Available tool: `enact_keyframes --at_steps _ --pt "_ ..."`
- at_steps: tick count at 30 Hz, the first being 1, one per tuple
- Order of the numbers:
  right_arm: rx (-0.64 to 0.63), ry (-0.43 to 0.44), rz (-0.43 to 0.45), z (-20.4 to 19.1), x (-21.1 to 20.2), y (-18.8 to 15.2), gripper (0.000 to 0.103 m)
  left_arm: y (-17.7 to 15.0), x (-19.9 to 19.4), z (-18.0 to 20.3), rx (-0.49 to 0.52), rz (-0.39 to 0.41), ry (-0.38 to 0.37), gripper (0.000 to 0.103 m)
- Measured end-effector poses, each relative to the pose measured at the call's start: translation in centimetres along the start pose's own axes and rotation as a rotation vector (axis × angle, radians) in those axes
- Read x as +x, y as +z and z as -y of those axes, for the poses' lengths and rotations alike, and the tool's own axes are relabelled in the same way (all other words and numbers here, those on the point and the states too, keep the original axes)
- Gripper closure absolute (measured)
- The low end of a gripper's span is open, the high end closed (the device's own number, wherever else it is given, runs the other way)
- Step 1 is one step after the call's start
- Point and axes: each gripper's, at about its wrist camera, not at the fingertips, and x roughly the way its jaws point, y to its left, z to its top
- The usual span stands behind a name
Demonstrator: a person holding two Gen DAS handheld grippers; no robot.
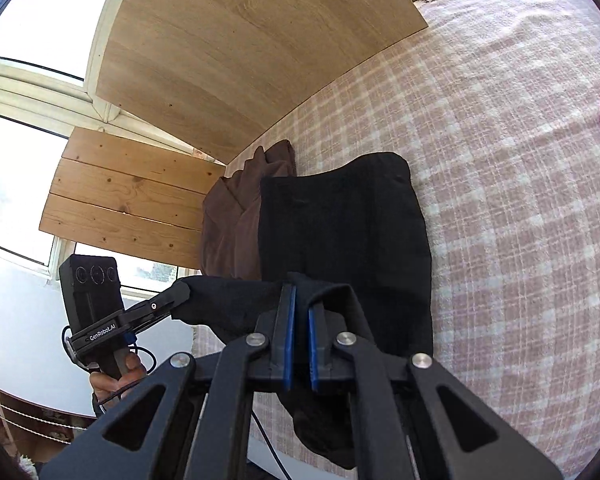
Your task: Fold clothes
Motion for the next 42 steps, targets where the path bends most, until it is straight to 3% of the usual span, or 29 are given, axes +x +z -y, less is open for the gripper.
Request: enact_keyframes --at_steps 4,9,12,15,16,19,23,27,31,35,39,42 --pt "-0.008 -0.033 -0.037 0.7 3.0 5.1 0.097 4.0 2.7 -2.0 -0.039 0.0 0.046 0.1" --pt "0.01 -0.102 -0.192 3.7 8.3 8.6 0.095 6.6 6.6 -5.4 -0.099 -0.08 0.085 0.1" --pt "-0.022 -0.127 -0.201 3.8 7.4 9.1 0.093 7.2 8.0 -6.6 -0.121 -0.115 0.076 0.1" --pt "-0.062 -0.15 -0.17 3.2 5.3 9.5 0.08 7.6 8.5 -6.9 -0.1 -0.132 0.08 0.1" --pt "-0.084 -0.162 -0.162 2.9 4.7 9.1 0.071 7.6 8.6 -6.9 -0.092 -0.136 0.085 0.098" --pt "-0.174 -0.208 -0.168 1.6 4.3 6.7 0.065 7.5 8.4 -7.2 -0.107 -0.144 0.069 0.092" --pt "-0.294 -0.269 -0.175 0.0 3.7 3.6 0.065 7.2 7.1 -6.5 -0.082 -0.145 0.062 0.072" --pt "-0.414 -0.33 -0.181 -1.7 3.1 0.4 0.065 6.9 4.9 -5.8 -0.019 -0.118 0.106 0.053" --pt "-0.534 -0.38 -0.221 -2.8 3.2 -3.1 0.062 5.5 2.2 -6.3 0.002 -0.111 0.126 0.052" --pt "-0.659 -0.418 -0.239 -4.6 4.0 -4.6 0.062 2.1 0.7 -6.3 -0.008 -0.151 0.098 0.052" --pt "-0.779 -0.461 -0.243 -7.1 4.9 -4.2 0.062 -0.6 1.1 -5.6 -0.002 -0.208 0.07 0.052" --pt "-0.733 -0.435 -0.28 -6.7 5.9 -2.2 0.063 -0.5 2.6 -4.3 0.047 -0.234 0.082 0.052"
